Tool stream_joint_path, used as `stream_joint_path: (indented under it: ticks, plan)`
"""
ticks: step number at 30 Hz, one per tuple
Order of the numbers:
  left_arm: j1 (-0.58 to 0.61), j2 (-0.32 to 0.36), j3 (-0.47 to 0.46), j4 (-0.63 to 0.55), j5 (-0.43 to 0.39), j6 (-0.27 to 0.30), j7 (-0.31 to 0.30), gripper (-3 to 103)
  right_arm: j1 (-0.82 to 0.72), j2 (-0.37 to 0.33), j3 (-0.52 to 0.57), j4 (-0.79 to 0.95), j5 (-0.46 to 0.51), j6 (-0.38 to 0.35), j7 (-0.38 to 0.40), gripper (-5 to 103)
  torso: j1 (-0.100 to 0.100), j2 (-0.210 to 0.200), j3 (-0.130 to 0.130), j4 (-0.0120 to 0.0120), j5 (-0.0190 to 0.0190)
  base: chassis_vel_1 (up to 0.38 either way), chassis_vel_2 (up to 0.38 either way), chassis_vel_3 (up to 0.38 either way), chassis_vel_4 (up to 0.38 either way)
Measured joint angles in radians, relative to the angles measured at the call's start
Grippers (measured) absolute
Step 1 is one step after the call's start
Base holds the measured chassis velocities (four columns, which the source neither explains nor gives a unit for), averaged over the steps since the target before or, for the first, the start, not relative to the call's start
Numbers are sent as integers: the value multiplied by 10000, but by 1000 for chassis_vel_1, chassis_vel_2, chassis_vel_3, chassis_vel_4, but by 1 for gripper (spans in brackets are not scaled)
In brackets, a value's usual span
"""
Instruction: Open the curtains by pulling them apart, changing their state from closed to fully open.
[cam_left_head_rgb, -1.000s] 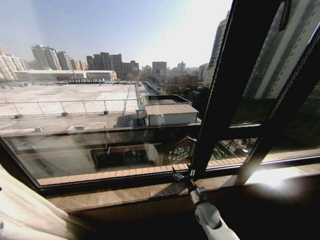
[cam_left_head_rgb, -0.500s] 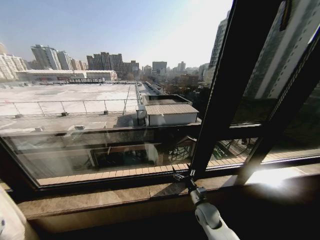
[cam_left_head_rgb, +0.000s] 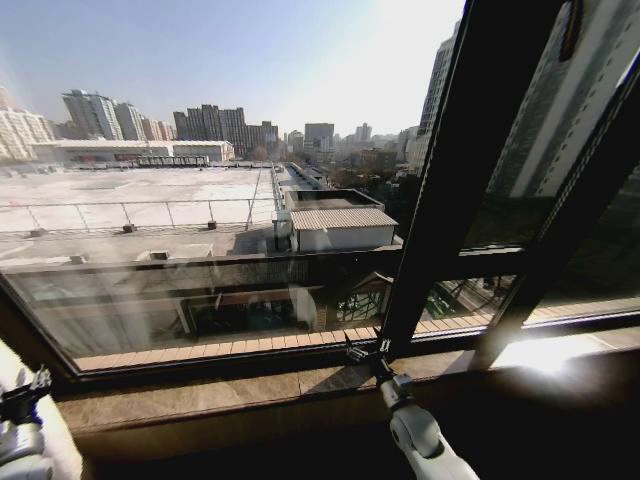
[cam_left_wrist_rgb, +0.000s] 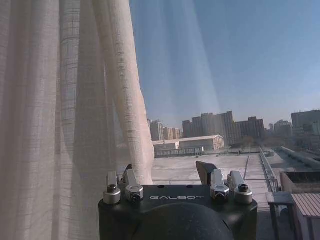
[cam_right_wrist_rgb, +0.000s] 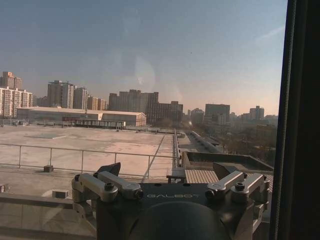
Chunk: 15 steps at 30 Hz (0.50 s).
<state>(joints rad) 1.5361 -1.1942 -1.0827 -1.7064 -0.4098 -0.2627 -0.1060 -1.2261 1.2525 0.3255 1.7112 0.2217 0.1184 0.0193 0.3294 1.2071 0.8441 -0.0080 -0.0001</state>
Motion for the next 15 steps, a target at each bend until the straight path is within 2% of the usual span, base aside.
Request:
stream_joint_path:
  ticks: [2,3,4,7,8,9,13,15]
  plan:
    - [537,-360,404,-883,-190,-46,353,69,0,0,0,0,0,0,0,100,-1,0,0,0,3,0,0,0,0]
    - [713,-488,627,-1214,-307,-62,454,69,0,0,0,0,0,0,0,100,0,0,0,0,3,0,0,0,0]
    - [837,-601,858,-1507,-393,-83,538,74,0,0,1,0,0,0,1,100,-1,0,0,0,3,0,0,0,0]
    - [1003,-836,1324,-1944,-498,-209,705,80,0,0,0,0,0,0,0,100,0,0,0,-2,2,0,0,0,0]
    - [1062,-906,1487,-2056,-491,-246,771,90,0,0,0,0,0,0,0,100,0,0,1,-2,-1,0,0,0,0]
    - [1130,-968,1658,-2161,-418,-349,841,95,0,0,0,0,0,0,0,100,0,0,1,-2,0,0,0,0,0]
    - [1247,-1058,1923,-2281,-108,-599,910,98,0,0,0,0,0,0,0,100,0,0,0,-2,0,0,0,0,0]
    - [1329,-1173,2071,-2376,353,-758,745,100,0,0,0,0,0,0,0,100,-1,0,0,-2,1,0,0,0,0]
